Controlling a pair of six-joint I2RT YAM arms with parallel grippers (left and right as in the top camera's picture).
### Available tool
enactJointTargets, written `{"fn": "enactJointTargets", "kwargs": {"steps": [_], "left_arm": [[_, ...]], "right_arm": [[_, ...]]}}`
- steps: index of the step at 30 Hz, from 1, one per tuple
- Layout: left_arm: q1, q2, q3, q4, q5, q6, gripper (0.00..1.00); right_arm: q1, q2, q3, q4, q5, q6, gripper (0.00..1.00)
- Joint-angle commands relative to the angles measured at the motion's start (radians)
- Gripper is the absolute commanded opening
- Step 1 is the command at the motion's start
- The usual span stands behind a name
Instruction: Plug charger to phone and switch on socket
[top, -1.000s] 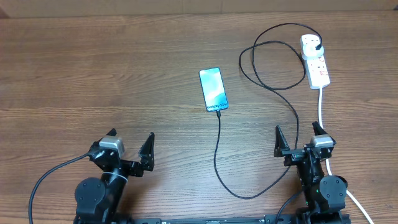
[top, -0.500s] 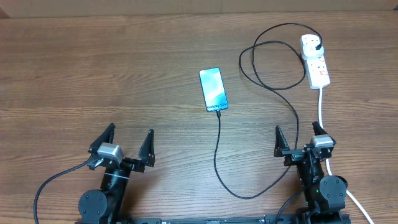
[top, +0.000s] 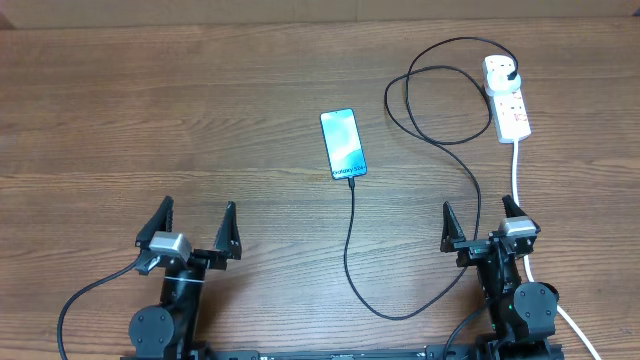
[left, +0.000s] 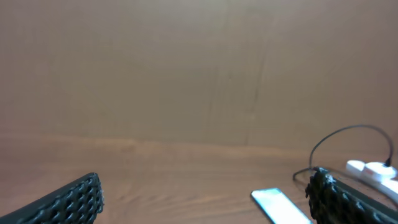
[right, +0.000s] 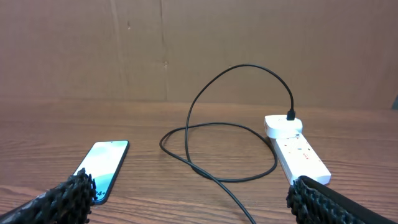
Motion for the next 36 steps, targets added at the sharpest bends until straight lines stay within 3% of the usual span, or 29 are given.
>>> {"fn": "enactJointTargets", "kwargs": {"steps": [1, 6, 28, 36], "left_arm": [[0.010, -0.012, -0.007, -0.060, -0.062, 0.015, 1.00], [0.010, -0.012, -0.007, -0.235, -0.086, 0.016, 1.00], [0.010, -0.012, -0.007, -0.229, -0.095, 0.229, 1.00], [0.008, -0.012, -0.007, -0.230, -0.097, 0.235, 1.00]], "right_arm": [[0.005, -0.011, -0.011, 0.006, 0.002, 0.000, 1.00], [0.005, -0.011, -0.011, 0.006, 0.002, 0.000, 1.00], [0.005, -0.011, -0.011, 0.006, 0.002, 0.000, 1.00], [0.005, -0.011, -0.011, 0.006, 0.002, 0.000, 1.00]]}}
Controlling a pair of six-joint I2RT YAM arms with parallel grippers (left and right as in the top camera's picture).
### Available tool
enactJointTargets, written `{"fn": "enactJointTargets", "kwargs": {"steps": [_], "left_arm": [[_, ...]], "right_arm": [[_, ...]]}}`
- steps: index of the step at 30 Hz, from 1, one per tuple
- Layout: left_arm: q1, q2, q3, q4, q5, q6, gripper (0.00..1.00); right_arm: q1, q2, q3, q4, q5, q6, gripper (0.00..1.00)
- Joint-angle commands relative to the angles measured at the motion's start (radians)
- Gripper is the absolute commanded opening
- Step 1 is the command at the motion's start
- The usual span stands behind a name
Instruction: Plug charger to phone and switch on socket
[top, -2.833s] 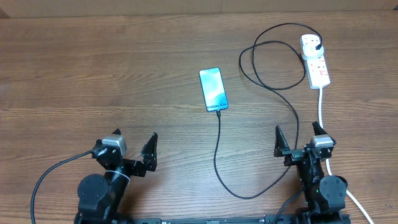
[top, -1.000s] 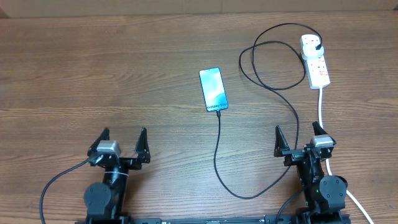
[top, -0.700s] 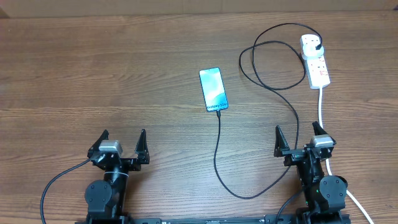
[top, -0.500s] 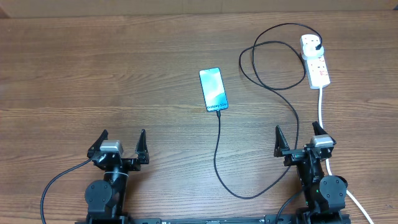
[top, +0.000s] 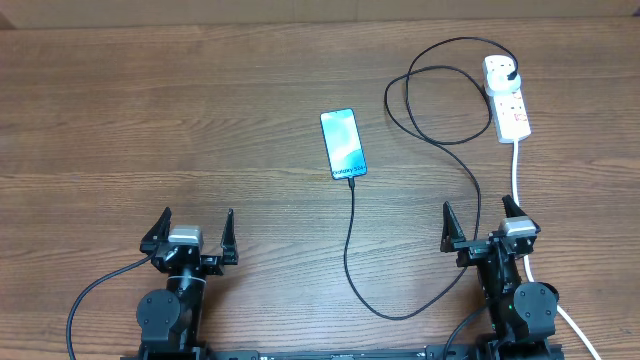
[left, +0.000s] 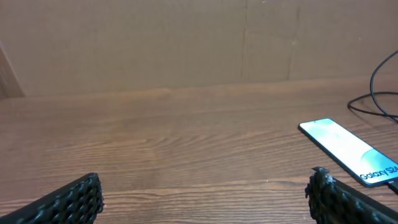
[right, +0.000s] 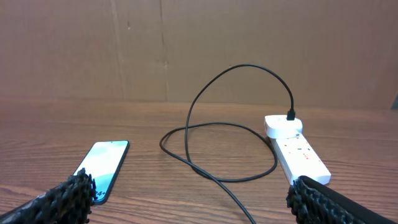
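Note:
A phone (top: 343, 144) with a lit screen lies face up mid-table, the black charger cable (top: 350, 250) running from its near end in a loop to the white charger plug (top: 499, 69) in the white socket strip (top: 508, 100). The phone (left: 349, 152) also shows in the left wrist view, and the phone (right: 102, 163), cable (right: 217, 177) and strip (right: 297, 152) show in the right wrist view. My left gripper (top: 194, 232) stands open near the front left. My right gripper (top: 482, 223) stands open near the front right, below the strip. Both hold nothing.
The strip's white lead (top: 518, 175) runs down the table's right side past my right arm. A cardboard wall (right: 199, 50) stands behind the table's far edge.
My left gripper has turned to face straight up the table and sits a little lower and nearer the front edge. The right arm, phone and cable have not moved.

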Motion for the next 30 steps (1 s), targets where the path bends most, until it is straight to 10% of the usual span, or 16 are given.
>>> {"fn": "enactJointTargets", "kwargs": {"steps": [1, 30], "left_arm": [[0.005, -0.012, -0.004, -0.004, -0.013, 0.024, 1.00], [0.006, -0.012, -0.004, -0.005, -0.029, -0.093, 1.00]], "right_arm": [[0.005, -0.011, -0.011, 0.006, 0.002, 0.000, 1.00], [0.005, -0.011, -0.011, 0.006, 0.002, 0.000, 1.00]]}}
